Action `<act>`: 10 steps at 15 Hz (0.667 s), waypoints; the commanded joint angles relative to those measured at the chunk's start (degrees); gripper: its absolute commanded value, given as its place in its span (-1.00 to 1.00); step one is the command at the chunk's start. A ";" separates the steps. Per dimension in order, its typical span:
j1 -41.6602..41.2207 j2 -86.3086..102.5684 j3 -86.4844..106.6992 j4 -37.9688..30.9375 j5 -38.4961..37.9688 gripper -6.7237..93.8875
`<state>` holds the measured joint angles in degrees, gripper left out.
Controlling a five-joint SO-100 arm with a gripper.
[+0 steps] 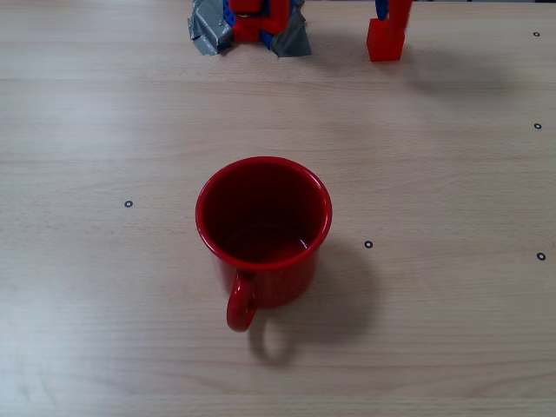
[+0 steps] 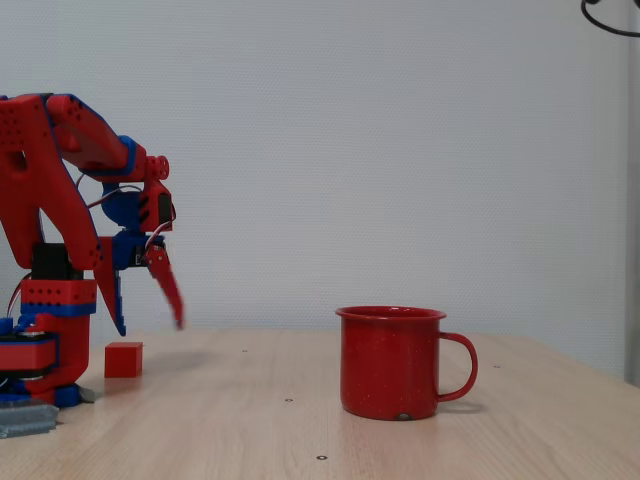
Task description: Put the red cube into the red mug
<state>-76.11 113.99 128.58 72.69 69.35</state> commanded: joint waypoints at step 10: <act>-7.91 4.57 -5.62 6.42 7.65 0.12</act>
<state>-82.18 114.08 128.06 79.37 75.06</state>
